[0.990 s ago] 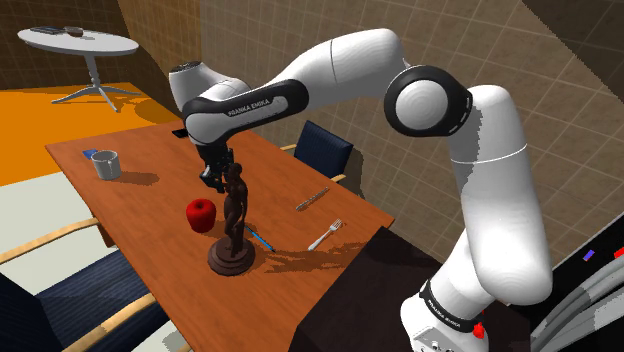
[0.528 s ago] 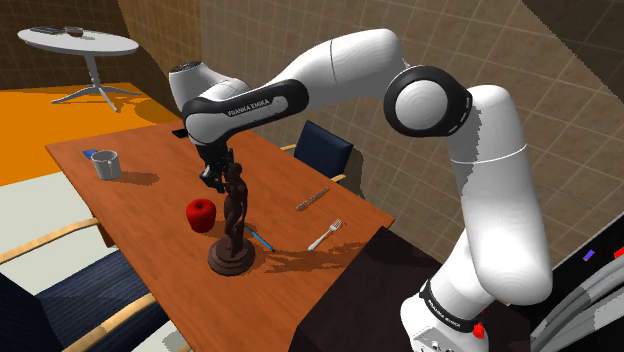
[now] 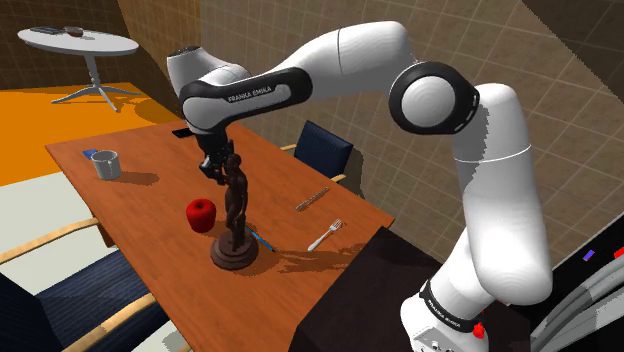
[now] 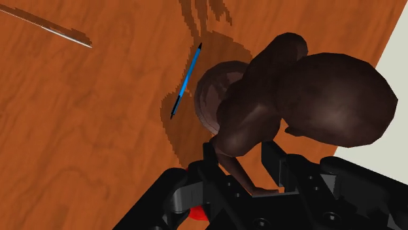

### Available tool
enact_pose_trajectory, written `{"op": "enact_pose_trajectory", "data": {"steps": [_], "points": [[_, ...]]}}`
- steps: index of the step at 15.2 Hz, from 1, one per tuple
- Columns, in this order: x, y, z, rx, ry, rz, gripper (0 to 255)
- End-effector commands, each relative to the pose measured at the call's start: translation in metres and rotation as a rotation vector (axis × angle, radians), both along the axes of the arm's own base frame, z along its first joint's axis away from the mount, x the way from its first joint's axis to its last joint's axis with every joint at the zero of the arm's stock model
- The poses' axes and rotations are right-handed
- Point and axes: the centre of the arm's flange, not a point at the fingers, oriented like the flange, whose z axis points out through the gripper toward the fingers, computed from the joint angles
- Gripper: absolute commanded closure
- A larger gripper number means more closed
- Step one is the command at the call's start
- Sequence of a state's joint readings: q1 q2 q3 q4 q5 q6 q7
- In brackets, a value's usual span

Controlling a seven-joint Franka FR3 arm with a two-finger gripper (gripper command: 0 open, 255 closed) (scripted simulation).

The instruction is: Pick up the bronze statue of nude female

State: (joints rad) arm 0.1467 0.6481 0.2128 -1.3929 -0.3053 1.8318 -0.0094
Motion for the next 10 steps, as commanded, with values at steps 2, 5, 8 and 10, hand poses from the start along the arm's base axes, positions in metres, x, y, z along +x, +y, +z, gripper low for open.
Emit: {"op": "enact_pose_trajectory", "data": {"steps": [2, 5, 8, 10], "points": [[-0.002, 0.000, 0.017, 0.000, -0.002, 0.000, 255], [-0.002, 0.000, 0.033, 0.000, -0.002, 0.000, 255], [-0.002, 0.000, 0.048, 0.000, -0.002, 0.000, 255], [-0.002, 0.000, 0.049, 0.000, -0.002, 0.000, 255]]}}
